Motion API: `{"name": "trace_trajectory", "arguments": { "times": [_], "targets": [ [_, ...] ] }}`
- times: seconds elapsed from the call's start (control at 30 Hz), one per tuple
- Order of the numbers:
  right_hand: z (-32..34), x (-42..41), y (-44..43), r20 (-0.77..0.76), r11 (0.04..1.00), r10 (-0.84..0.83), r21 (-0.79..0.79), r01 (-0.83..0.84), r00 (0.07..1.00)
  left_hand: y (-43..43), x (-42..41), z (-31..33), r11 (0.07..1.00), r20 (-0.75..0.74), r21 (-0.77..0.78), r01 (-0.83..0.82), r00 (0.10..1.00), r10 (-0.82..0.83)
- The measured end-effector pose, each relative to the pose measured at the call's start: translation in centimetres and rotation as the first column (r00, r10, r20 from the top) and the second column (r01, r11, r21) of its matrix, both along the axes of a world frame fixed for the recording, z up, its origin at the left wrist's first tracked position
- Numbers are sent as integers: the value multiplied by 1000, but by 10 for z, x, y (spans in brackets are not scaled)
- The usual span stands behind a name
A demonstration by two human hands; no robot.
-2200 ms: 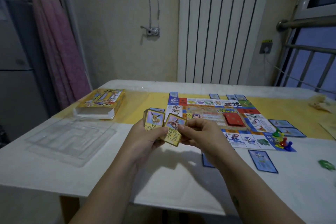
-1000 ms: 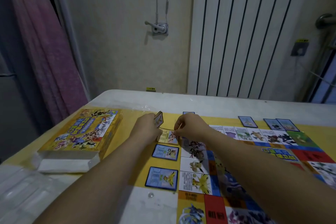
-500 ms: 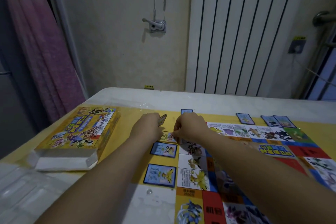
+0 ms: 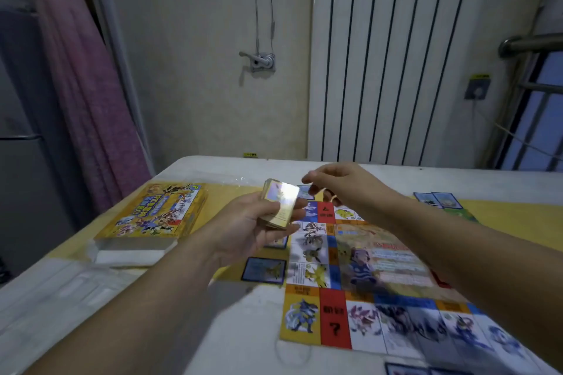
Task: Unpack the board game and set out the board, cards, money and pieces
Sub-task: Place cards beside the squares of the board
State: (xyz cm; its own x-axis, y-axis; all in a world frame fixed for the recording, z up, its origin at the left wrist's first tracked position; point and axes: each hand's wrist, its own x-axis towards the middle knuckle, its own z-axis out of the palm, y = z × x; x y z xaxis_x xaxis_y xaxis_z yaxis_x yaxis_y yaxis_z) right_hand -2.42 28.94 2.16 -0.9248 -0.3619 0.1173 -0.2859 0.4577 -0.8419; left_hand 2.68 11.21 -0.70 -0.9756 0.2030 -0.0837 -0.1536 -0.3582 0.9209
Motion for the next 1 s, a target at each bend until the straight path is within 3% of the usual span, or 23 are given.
{"name": "trace_trajectory", "arguments": {
  "times": [0.13,0.3,0.6,0.77,1.0],
  "targets": [
    [-4,31,17,158,992,3,-125,17,987,17,25,5,992,-71,-72,100,992,-105],
    [1,60,29,203,980,-10,-195,50,979,36,40,11,983,-122,-165,77,988,-98],
    [9,87,50,181,980,-62,-174,94,982,57,52,10,951,-142,-302,-63,990,20],
    [4,104,55,169,986,-11,-160,39,985,56,68,2,950,-139,-300,-85,989,45],
    [-50,129,46,364,994,45,-106,-6,930,36,102,-39,923,-5,-384,-36,999,36]
  ]
}}
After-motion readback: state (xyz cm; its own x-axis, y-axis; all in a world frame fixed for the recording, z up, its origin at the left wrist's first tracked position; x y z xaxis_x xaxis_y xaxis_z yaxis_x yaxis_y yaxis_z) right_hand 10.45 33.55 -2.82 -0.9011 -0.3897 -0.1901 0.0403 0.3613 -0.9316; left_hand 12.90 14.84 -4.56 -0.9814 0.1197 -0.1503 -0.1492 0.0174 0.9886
